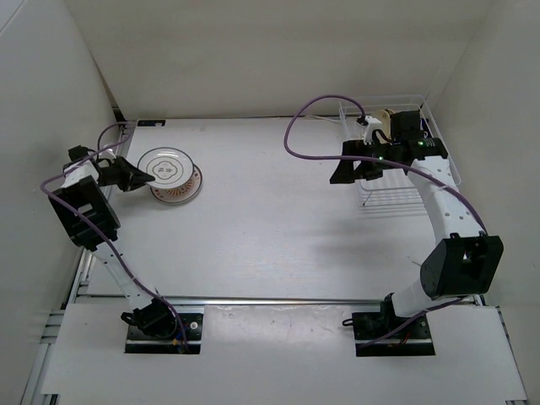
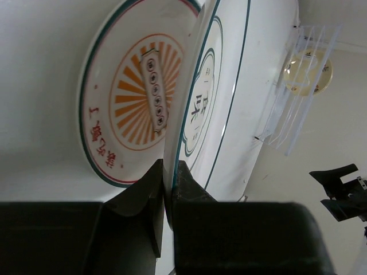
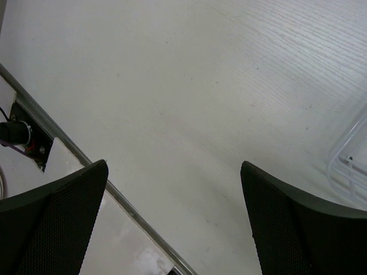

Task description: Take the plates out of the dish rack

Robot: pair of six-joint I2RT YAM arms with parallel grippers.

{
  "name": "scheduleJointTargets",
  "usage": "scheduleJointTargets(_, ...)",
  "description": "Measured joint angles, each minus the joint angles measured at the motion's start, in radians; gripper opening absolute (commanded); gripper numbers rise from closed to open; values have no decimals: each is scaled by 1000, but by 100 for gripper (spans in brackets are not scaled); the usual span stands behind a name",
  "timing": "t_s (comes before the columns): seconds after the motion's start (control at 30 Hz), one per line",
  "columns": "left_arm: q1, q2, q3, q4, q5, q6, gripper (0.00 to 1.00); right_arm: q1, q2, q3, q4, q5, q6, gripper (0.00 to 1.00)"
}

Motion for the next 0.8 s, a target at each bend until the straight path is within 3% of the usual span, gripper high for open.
scheduleJointTargets(0.33,-13,92,5,-45,-75,45,12,0,1,1,-2,6,-4,99)
scheduleJointTargets(0.43,-14,95,10,-56,-84,49,25,0,7,2,-2,6,-4,99)
scheduleJointTargets(0.47,-17,95,14,-58,-91,50,39,0,11,3,-2,6,-4,99)
scheduleJointTargets(0.5,-20,95,16,-57,-101,60,44,0,15,3,-2,6,-4,99)
scheduleJointTargets(0.6,-31,95,18,-65,-133,63,52,0,25,3,-2,6,-4,99)
scheduleJointTargets(0.8,-56,94,29,-87,-166,80,57,0,31,3,-2,5,-4,99)
